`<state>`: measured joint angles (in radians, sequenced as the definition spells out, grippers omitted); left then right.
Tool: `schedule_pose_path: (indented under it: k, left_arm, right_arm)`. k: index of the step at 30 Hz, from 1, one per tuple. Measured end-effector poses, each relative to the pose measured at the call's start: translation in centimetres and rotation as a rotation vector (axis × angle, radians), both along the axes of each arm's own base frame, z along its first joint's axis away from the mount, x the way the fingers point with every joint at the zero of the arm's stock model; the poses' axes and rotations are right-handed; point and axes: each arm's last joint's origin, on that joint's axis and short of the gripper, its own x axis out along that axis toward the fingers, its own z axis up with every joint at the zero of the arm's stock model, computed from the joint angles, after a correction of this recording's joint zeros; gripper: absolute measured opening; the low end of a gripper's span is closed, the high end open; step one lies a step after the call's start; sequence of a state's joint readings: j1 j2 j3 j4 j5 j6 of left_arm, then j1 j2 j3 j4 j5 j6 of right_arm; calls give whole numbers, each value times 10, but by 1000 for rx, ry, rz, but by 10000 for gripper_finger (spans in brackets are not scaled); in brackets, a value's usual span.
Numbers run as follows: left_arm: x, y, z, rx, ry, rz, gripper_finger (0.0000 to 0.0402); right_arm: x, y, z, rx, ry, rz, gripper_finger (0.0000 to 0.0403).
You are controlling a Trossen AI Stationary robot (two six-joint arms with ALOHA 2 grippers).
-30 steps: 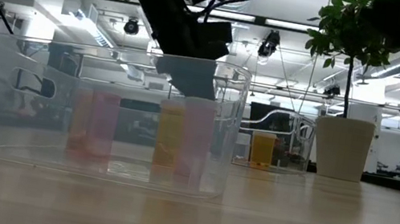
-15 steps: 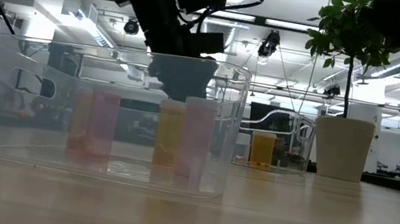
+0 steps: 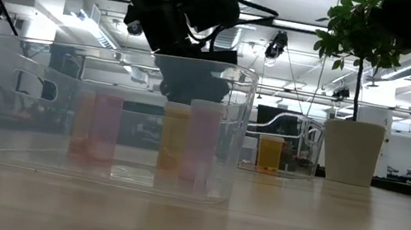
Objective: Pick and place medicine bottles into bin by pill shape (circle, oval)
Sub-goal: Put the purple tablet bottle into the bottom transparent bin
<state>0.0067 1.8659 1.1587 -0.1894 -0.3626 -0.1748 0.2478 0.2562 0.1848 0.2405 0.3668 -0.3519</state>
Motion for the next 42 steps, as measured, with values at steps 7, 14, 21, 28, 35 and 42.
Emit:
schedule_pose_path:
  k: [7, 14, 21, 28, 35, 42]
  left_arm:
    - [-1, 0, 1, 0, -1, 0, 138]
    - [-1, 0, 6, 0, -8, 0, 85]
    - [-4, -8, 39, 13, -46, -11, 94]
    - [-17, -45, 90, 8, -116, -107, 93]
    - [-44, -94, 125, -75, -236, -177, 90]
    - [-64, -139, 130, -98, -253, -279, 89]
  right_arm:
    - [0, 0, 0, 0, 0, 0, 233]
    - [0, 0, 0, 0, -1, 0, 233]
    - [0, 0, 0, 1, -1, -1, 233]
    - [0, 0, 1, 5, -5, -2, 233]
    - [0, 0, 0, 13, -5, -2, 233]
    - [0, 0, 0, 20, -6, -1, 233]
